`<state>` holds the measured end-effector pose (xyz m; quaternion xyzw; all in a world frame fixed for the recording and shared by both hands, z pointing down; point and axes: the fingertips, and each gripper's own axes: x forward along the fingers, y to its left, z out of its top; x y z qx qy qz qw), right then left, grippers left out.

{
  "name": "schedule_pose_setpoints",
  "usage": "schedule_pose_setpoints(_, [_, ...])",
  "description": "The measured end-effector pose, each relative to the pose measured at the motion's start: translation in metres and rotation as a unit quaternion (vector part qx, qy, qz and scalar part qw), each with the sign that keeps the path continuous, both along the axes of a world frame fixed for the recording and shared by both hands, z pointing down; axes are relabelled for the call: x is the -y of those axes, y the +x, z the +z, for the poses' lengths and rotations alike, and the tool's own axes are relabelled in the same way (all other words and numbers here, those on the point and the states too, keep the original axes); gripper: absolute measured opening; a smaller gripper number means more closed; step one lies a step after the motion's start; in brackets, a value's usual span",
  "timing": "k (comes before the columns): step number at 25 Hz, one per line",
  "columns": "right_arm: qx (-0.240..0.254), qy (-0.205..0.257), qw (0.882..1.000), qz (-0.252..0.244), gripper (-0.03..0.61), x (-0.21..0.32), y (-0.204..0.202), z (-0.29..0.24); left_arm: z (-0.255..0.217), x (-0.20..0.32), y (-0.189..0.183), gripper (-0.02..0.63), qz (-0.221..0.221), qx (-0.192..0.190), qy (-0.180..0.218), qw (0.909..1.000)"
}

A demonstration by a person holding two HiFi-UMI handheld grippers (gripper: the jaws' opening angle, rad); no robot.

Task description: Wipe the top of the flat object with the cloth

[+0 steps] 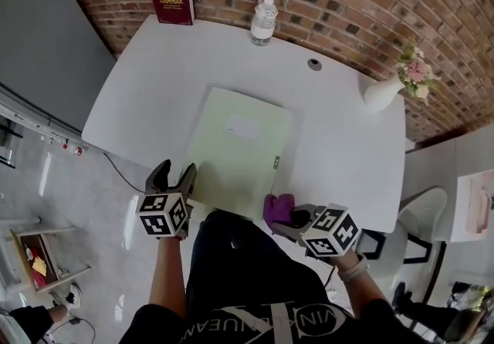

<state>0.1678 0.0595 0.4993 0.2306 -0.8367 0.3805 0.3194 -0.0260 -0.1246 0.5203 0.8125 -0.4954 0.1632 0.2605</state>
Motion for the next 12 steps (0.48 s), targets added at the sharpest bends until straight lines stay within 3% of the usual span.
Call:
schedule_pose_setpoints(4, [0.023,0.034,0.999,-0.017,0.061,0.017,-0.008,-0.023,0.006,-0.018,-0.016,0.293,-0.073,-0.052,-0.021,0.9957])
schedule_pose_setpoints(7, [0.051,0.067,0.996,0.005,0.061,0.038,-0.014,-0.036,0.021,-0.033,-0.024,0.319,-0.113,-0.116,-0.068,0.9845])
schedule_pose_setpoints(10, [0.048,0.086,0.995,0.023,0.061,0.054,-0.016,-0.037,0.039,-0.049,-0.023,0.334,-0.136,-0.203,-0.121,0.9621])
schedule_pose_setpoints(12, [0.048,0.091,0.994,0.023,0.061,0.058,-0.021,-0.036,0.045,-0.055,-0.018,0.345,-0.153,-0.28,-0.149,0.9359])
